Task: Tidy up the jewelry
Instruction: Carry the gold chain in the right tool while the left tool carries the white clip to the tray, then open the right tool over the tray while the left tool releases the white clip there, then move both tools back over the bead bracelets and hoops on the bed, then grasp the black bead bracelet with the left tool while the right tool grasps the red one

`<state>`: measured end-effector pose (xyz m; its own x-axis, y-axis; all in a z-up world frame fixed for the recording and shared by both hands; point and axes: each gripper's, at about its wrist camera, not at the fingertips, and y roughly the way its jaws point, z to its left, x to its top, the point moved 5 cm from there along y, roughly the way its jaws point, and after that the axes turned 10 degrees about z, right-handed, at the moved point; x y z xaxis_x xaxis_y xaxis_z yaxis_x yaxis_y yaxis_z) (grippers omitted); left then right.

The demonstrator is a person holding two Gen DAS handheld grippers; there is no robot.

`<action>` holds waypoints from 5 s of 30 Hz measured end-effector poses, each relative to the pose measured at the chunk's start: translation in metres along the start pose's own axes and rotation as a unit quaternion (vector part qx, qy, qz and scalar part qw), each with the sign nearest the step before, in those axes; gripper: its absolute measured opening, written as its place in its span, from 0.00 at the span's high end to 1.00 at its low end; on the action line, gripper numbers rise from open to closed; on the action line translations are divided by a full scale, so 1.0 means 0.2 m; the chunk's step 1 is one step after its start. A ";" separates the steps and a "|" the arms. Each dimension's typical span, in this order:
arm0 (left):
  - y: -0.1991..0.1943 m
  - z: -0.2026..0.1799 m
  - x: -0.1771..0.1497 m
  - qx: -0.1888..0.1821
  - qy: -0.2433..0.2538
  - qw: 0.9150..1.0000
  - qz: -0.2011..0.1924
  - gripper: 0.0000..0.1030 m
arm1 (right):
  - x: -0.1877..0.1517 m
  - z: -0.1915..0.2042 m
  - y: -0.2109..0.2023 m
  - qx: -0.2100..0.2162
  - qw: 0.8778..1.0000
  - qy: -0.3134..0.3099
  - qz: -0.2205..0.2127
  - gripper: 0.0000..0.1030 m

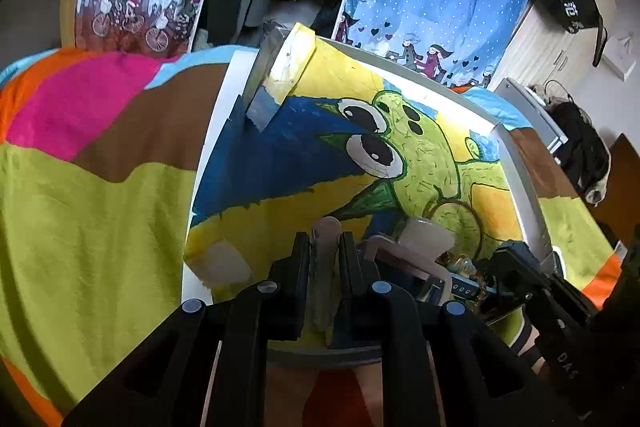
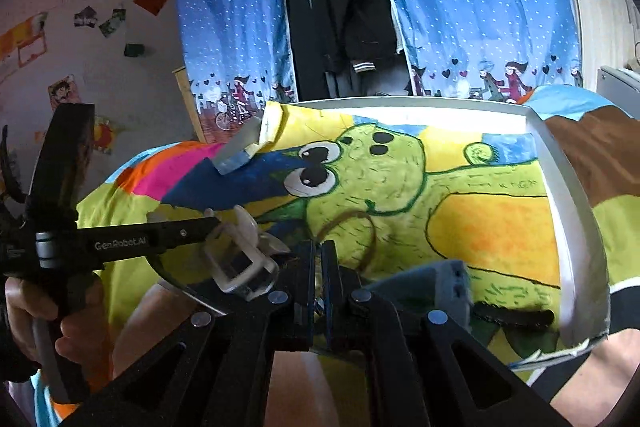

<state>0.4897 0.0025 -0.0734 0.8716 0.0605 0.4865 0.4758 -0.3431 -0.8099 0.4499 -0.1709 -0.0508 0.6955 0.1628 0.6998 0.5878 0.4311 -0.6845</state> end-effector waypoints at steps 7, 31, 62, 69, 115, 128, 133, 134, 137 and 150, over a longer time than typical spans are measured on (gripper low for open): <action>-0.09 -0.02 -0.01 0.012 -0.014 1.000 -0.008 0.52 | -0.01 0.01 -0.12 -0.024 1.000 -0.016 -0.007 0.77; -1.09 -0.33 -0.47 0.044 0.056 0.978 -0.197 0.03 | -0.10 0.33 -1.10 -0.067 0.989 -0.042 -0.129 0.00; -0.96 0.01 -1.32 0.063 0.088 0.987 -0.116 0.03 | -1.03 0.58 -0.97 -0.113 0.993 -0.032 0.002 0.00; -0.78 0.04 -1.33 0.081 0.109 0.989 -0.053 0.03 | -1.13 0.50 -0.81 -0.114 0.992 0.008 0.046 0.00; -0.29 0.02 -1.18 0.022 0.162 0.986 0.022 0.04 | -1.18 0.39 -0.45 -0.097 0.989 0.043 0.103 0.00; -0.21 0.05 -1.14 -0.030 0.152 0.986 0.056 0.41 | -1.05 0.38 -0.33 -0.072 0.991 0.028 0.109 0.30; -0.19 0.05 -1.14 -0.034 0.154 0.985 0.066 0.52 | -1.04 0.40 -0.26 -0.065 0.990 0.016 0.125 0.50; -0.18 0.05 -1.14 -0.030 0.153 0.985 0.069 0.55 | -1.04 0.41 -0.24 -0.064 0.989 0.014 0.129 0.55; -0.15 0.06 -1.14 -0.017 0.147 0.986 0.077 0.64 | -1.04 0.42 -0.20 -0.066 0.987 0.004 0.145 0.69; -0.16 0.11 -1.13 -0.022 0.119 0.989 0.090 0.89 | -1.05 0.43 -0.03 -0.052 0.976 0.002 0.213 0.86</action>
<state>0.2808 0.0212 -0.1649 0.8867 -0.2262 0.4033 0.3055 -0.3683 -0.8781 0.2649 -0.1319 -0.1757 0.8871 0.3041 0.3473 0.2846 0.2321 -0.9301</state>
